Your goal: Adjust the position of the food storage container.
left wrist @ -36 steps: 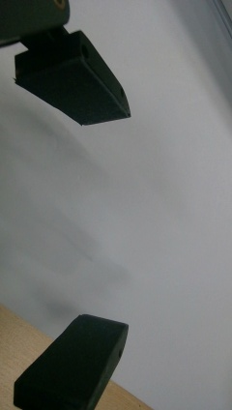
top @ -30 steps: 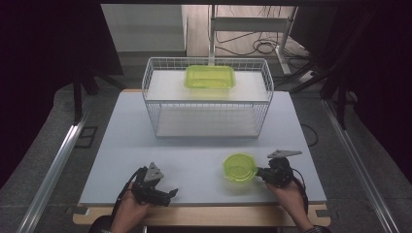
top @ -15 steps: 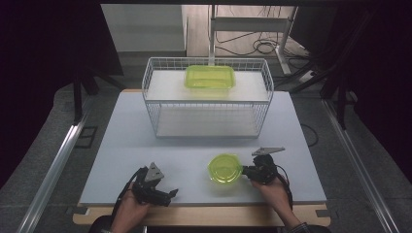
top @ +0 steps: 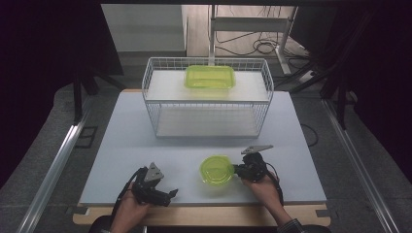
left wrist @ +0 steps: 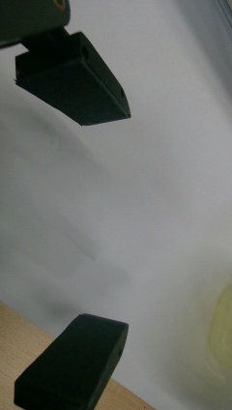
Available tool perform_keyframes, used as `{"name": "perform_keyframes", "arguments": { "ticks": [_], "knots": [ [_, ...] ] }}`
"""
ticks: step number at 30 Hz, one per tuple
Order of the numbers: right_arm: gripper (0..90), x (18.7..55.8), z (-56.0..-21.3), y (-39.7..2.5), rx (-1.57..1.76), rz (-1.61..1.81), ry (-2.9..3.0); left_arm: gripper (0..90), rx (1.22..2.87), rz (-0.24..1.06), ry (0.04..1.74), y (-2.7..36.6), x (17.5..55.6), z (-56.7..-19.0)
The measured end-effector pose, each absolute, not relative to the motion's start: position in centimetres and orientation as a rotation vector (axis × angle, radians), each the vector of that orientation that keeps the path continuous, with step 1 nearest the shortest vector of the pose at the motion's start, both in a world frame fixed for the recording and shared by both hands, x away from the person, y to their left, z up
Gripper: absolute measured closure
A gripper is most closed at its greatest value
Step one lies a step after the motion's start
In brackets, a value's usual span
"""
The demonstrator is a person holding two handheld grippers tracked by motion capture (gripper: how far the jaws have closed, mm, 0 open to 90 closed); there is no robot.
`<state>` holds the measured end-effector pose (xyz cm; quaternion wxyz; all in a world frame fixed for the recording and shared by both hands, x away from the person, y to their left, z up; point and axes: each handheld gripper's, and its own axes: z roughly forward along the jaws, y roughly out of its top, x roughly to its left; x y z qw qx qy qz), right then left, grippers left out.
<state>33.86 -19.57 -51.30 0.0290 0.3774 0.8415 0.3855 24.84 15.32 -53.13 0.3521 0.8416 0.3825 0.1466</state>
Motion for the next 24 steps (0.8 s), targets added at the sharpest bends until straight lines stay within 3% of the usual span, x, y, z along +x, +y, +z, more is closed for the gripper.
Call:
{"name": "perform_keyframes", "arguments": {
  "ticks": [7, 19, 24],
  "knots": [
    [83.4, 33.9, -50.4, -21.2, 1.151, 1.16, 2.532, 4.1, 2.178, 0.381, 0.986, 15.3, 24.8, -53.1],
    [61.8, 31.9, -48.9, -22.9, 1.007, 1.123, 2.462, 4.2, 2.171, 0.374, 0.981, 15.5, 24.9, -53.2],
    [39.4, 31.5, -48.7, -23.6, 1.01, 1.167, 2.433, 4.2, 2.169, 0.385, 0.979, 15.6, 24.9, -53.2]
  ]
}}
